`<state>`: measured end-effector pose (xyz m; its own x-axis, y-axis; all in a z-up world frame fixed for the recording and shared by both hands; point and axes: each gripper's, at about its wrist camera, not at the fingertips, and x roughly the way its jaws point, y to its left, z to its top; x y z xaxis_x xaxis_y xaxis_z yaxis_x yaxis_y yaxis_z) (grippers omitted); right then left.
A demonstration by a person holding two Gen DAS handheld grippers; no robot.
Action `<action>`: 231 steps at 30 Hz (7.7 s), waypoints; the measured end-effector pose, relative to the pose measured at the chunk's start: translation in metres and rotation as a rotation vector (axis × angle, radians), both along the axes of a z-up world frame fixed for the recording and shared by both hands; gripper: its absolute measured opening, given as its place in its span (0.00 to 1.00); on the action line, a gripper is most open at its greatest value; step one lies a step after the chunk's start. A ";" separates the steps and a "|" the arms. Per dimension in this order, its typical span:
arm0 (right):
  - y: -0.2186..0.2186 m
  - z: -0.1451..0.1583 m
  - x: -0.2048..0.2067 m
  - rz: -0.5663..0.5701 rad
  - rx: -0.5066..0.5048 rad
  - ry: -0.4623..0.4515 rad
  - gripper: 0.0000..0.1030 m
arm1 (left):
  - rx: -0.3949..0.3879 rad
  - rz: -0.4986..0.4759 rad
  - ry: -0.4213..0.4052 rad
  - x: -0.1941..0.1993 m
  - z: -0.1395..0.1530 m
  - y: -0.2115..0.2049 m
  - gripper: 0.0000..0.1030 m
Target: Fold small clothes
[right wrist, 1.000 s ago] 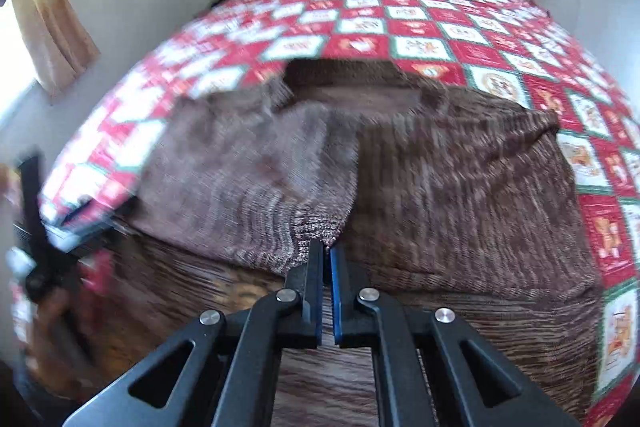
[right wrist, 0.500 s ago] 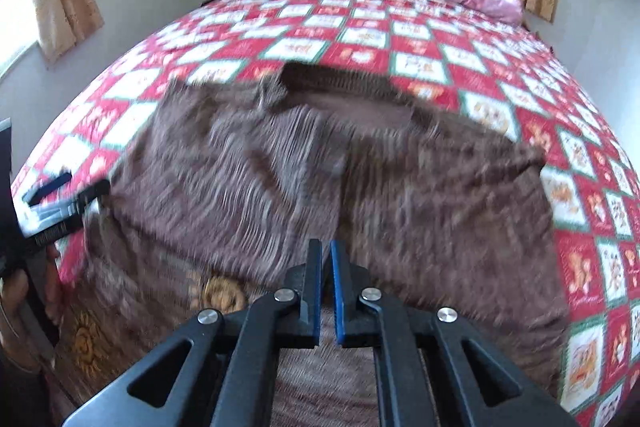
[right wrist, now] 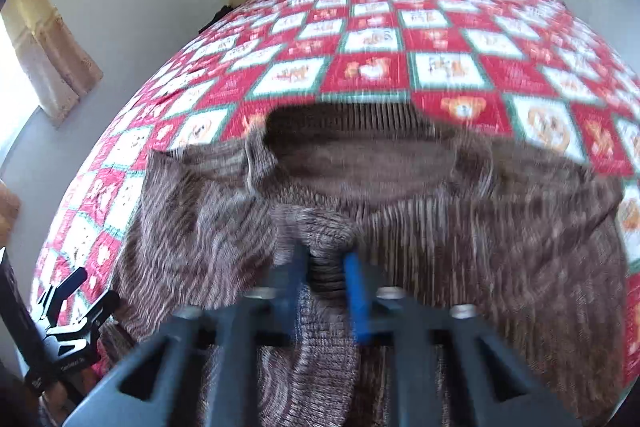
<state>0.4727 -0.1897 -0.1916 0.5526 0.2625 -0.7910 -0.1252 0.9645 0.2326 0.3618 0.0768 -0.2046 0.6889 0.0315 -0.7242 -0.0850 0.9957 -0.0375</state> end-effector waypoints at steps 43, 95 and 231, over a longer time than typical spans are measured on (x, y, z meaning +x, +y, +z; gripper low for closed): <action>0.016 -0.022 -0.084 0.108 -0.146 0.030 0.32 | 0.081 0.013 0.024 0.004 -0.005 -0.008 1.00; -0.090 0.007 -0.362 -0.069 -0.079 0.037 0.48 | 0.130 -0.236 0.022 -0.256 0.015 -0.066 1.00; -0.212 0.043 -0.045 -0.292 0.264 -0.088 0.05 | -0.433 -0.182 -0.055 0.069 0.042 -0.010 0.07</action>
